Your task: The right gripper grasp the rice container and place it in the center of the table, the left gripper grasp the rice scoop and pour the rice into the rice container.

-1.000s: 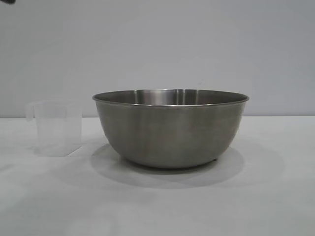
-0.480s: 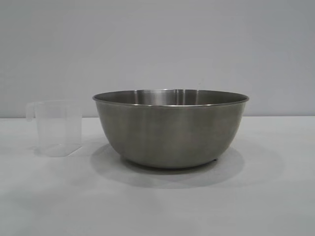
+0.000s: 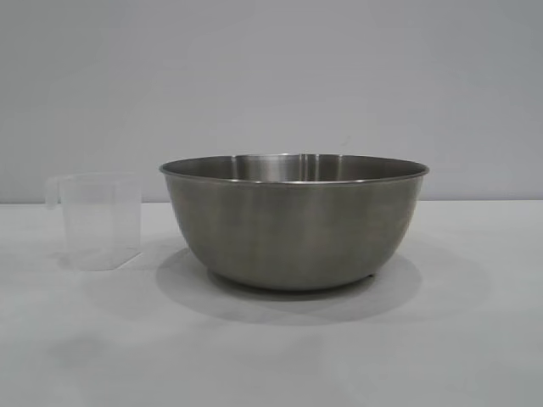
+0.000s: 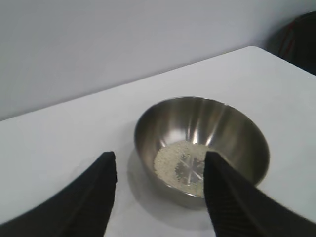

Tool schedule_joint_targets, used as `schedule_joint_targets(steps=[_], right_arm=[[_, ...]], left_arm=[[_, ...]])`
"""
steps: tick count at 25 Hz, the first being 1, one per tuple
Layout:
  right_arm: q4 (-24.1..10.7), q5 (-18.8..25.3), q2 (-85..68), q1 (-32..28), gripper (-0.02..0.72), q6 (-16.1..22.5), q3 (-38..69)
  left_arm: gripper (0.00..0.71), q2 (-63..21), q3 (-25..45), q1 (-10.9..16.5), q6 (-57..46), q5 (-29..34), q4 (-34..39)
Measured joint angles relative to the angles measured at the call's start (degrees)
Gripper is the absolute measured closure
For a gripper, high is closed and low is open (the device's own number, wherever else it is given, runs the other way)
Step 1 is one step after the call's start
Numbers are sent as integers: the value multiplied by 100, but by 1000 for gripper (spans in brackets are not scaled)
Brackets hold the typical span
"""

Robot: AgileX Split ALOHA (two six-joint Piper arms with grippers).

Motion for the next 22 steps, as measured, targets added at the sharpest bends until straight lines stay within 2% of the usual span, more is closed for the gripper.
schedule_joint_targets(steps=[22], right_arm=[[0,0,0,0,488,0,0]], left_arm=[[363,0,0,0,-38,18,0]])
